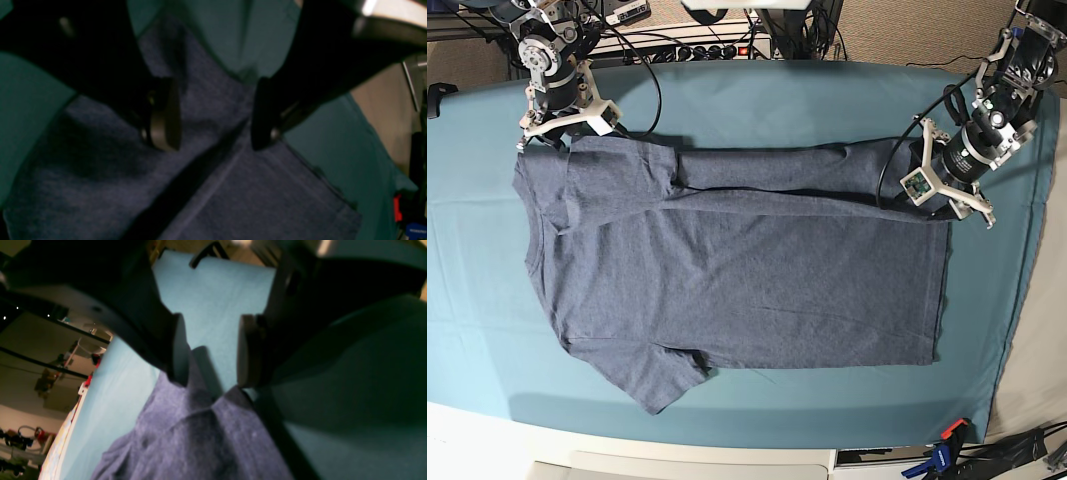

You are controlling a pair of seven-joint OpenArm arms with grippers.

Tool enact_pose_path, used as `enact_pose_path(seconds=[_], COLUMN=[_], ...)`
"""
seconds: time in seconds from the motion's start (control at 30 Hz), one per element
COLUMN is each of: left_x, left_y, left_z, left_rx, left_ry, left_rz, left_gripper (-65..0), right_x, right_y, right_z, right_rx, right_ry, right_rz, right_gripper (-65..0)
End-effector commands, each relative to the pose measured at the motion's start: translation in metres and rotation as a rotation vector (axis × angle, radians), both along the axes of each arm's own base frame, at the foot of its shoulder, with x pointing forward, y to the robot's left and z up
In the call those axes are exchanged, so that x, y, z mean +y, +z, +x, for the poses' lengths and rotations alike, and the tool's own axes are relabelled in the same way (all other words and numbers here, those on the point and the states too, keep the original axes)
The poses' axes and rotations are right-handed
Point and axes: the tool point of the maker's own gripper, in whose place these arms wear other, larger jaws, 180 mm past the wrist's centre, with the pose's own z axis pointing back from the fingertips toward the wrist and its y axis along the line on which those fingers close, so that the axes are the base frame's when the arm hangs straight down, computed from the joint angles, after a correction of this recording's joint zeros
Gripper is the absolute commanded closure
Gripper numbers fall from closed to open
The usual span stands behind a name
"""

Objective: Fold the T-shirt properly
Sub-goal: 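Move the right gripper down onto the folded sleeve near the collar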

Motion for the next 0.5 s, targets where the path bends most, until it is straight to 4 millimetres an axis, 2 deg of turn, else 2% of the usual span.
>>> enact_pose_path(seconds=[0.0, 0.07, 0.1, 0.23, 0.47], left_x=[0.002, 0.002, 0.002, 0.002, 0.002], left_y=[0.012, 0.013, 0.013, 0.013, 0.012], left_z=[0.008, 0.008, 0.008, 0.008, 0.008], left_rx=[-0.043, -0.043, -0.043, -0.043, -0.043], left_ry=[-0.005, -0.005, -0.005, -0.005, -0.005], left_rz=[-0.003, -0.003, -0.003, -0.003, -0.003], left_gripper=[-35.2, -35.2, -35.2, -35.2, -35.2], right_x=[-0.002, -0.001, 0.0, 0.0, -0.001], right_y=[0.007, 0.007, 0.007, 0.007, 0.015], right_z=[0.006, 0.006, 0.006, 0.006, 0.017], right_rx=[-0.027, -0.028, -0.028, -0.029, -0.066], right_ry=[0.011, 0.017, 0.018, 0.019, 0.029], right_rz=[-0.013, -0.009, -0.008, -0.007, -0.024], right_gripper=[-25.0, -23.7, -20.6, 0.0, 0.0])
